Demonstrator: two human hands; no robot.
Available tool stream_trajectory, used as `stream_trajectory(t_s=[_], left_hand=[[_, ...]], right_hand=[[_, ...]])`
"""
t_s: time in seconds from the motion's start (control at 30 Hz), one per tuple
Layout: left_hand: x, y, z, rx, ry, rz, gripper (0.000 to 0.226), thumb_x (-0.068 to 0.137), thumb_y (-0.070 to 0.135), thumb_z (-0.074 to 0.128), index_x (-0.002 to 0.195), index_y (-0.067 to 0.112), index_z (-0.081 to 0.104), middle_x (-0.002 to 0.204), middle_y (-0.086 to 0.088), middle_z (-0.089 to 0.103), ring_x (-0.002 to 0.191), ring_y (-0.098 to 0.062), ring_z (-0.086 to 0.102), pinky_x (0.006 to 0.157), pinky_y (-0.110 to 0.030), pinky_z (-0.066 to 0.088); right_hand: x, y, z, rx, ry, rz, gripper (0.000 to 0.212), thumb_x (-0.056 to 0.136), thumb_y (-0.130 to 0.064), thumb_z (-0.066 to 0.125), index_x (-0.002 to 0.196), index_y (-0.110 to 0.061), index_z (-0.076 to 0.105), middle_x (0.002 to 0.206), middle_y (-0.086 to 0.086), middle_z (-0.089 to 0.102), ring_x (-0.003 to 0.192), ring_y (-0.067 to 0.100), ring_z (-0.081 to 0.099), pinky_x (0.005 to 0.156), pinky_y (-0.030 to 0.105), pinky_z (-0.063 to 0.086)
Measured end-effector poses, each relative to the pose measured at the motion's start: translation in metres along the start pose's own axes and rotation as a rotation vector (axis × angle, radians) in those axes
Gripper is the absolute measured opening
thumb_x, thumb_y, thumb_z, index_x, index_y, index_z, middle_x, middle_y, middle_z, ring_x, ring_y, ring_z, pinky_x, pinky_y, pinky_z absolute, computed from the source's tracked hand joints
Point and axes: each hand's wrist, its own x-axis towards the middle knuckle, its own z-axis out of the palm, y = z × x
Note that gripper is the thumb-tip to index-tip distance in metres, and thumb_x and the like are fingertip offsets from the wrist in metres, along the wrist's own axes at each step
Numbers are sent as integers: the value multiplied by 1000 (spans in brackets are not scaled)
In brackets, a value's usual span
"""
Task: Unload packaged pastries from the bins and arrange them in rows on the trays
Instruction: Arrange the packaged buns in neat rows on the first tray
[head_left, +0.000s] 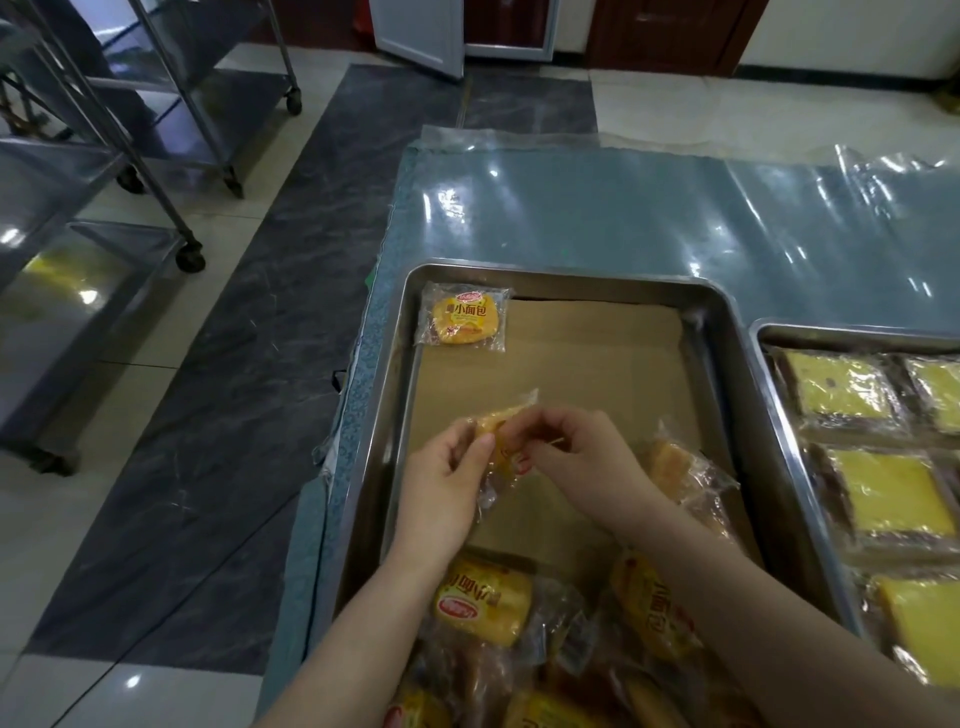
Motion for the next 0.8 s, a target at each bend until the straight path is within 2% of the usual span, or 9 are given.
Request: stream_trajectory(t_s=[0.1, 0.17, 0.2, 0.3, 0.43, 0.53, 0.6, 0.67, 0.8], left_hand=[[1, -5, -4, -137, 33, -148, 25, 95, 32, 48, 103, 18, 67, 88, 2, 73, 84, -11, 69, 74, -29, 53], [5, -5, -8, -229, 36, -189, 30, 94, 37, 47, 98, 16, 68, 89, -3, 73, 85, -16, 69, 75, -33, 53], [6, -4, -10, -245, 35, -185, 31, 94, 38, 46, 97, 16, 68, 89, -3, 73, 85, -17, 69, 75, -33, 52], [11, -5, -12, -200, 32, -134, 31, 94, 37, 46, 95, 15, 68, 86, -2, 73, 82, -15, 69, 72, -29, 54], [11, -6, -14, -181, -19, -99, 20, 91, 24, 54, 97, 11, 67, 74, -1, 72, 63, -13, 67, 52, -21, 52], [10, -8, -17, -265, -6, -123, 16, 87, 21, 59, 100, 14, 68, 82, -3, 73, 70, -14, 70, 54, -19, 52], [10, -9, -17, -301, 9, -138, 20, 85, 22, 61, 102, 13, 66, 88, -5, 73, 78, -16, 70, 61, -22, 55], [10, -10, -16, -287, -37, -147, 25, 83, 22, 63, 107, 12, 62, 94, -5, 72, 85, -18, 70, 68, -24, 55], [4, -11, -13, -44, -168, -102, 41, 83, 26, 65, 122, 25, 51, 99, 9, 71, 92, 0, 65, 75, -15, 50]], right_hand=[[6, 5, -4, -47, 199, 180, 20, 87, -21, 65, 100, -33, 55, 98, -12, 61, 87, 5, 62, 70, 24, 56], [8, 9, -11, -12, 149, 306, 28, 87, -34, 65, 112, -31, 54, 104, -13, 62, 93, 6, 61, 77, 26, 55], [8, 9, -13, 62, 94, 331, 27, 87, -36, 63, 112, -27, 58, 100, -10, 67, 91, 7, 64, 75, 23, 56], [6, 8, -14, 319, 43, 309, 13, 88, -26, 65, 98, -18, 66, 84, -1, 73, 72, 13, 67, 65, 24, 54], [9, 11, -16, 487, 196, 333, 6, 85, -19, 69, 89, -15, 66, 79, 5, 70, 64, 13, 61, 57, 24, 50], [10, 13, -22, 696, 296, 401, 22, 78, -25, 73, 94, -12, 65, 78, 4, 70, 64, 15, 64, 60, 26, 53], [9, 10, -22, 613, 192, 413, 48, 64, -39, 76, 104, -15, 60, 84, 4, 74, 76, 22, 71, 64, 30, 56], [8, 6, -17, 500, 49, 430, 60, 57, -37, 80, 108, -15, 56, 87, 7, 74, 80, 26, 72, 66, 34, 57], [24, 5, -29, 308, 199, 386, 42, 73, -20, 79, 110, -16, 59, 93, 4, 72, 75, 17, 72, 62, 30, 59]])
